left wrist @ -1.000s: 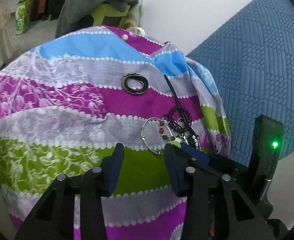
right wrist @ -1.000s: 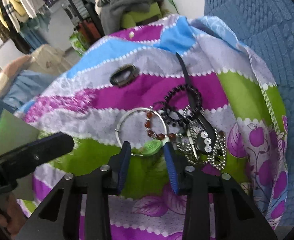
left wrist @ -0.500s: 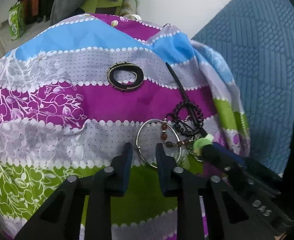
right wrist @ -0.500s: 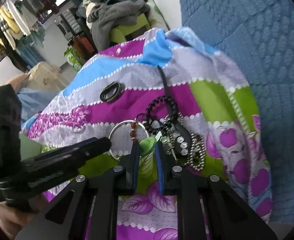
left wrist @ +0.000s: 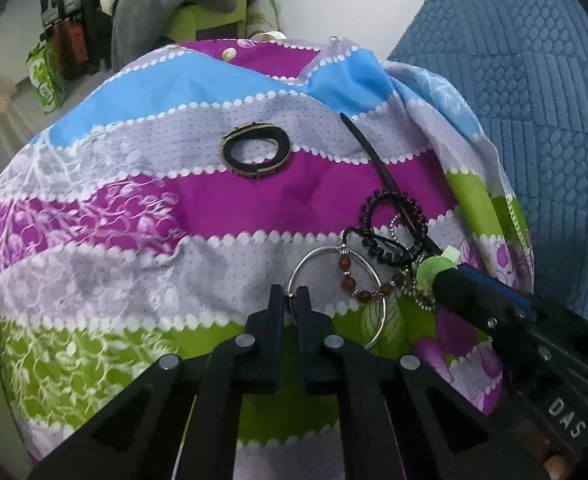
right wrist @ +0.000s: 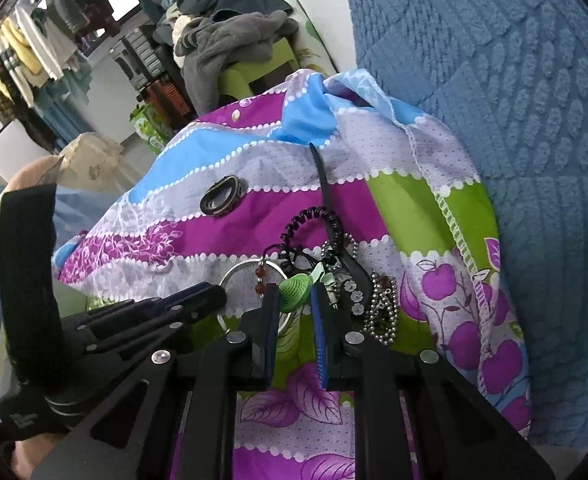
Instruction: Organize jewelry
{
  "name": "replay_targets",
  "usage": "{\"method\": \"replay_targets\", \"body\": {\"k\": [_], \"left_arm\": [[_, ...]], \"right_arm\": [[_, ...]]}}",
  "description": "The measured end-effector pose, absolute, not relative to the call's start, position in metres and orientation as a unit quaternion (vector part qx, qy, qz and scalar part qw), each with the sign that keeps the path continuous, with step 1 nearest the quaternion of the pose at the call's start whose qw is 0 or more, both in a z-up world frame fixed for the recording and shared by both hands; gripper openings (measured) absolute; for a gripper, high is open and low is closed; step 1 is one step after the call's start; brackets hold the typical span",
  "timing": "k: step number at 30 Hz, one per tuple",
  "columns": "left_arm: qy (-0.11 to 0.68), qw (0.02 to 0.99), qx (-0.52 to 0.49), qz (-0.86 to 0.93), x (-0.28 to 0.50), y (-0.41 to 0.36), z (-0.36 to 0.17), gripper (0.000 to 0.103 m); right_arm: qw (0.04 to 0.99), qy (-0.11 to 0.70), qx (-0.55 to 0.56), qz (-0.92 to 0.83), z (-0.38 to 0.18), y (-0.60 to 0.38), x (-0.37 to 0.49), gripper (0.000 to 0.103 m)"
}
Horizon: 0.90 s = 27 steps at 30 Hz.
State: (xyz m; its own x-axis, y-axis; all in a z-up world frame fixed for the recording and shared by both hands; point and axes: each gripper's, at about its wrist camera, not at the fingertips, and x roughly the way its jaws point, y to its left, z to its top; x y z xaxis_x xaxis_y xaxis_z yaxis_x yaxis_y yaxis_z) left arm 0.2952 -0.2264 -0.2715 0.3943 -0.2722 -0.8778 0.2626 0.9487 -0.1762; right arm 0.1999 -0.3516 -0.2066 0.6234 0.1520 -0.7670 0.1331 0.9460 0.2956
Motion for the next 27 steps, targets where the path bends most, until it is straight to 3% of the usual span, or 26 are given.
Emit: {"method": "replay_targets", "body": {"k": [18,27], "left_arm": [[0.533,0.839,-0.026,-0.11,0.201,-0.136,-0.236,0.002],[0.55,0.828,-0.037,-0.097,0.174,-0.117,-0.244,0.0]], "right_arm": [[0.874,0.459,0.141,0.075,-0.213,-0.304,0.182,0.013],[0.859,0.484,0.128,0.107,-0.219,-0.274,0.157,0.013]]}}
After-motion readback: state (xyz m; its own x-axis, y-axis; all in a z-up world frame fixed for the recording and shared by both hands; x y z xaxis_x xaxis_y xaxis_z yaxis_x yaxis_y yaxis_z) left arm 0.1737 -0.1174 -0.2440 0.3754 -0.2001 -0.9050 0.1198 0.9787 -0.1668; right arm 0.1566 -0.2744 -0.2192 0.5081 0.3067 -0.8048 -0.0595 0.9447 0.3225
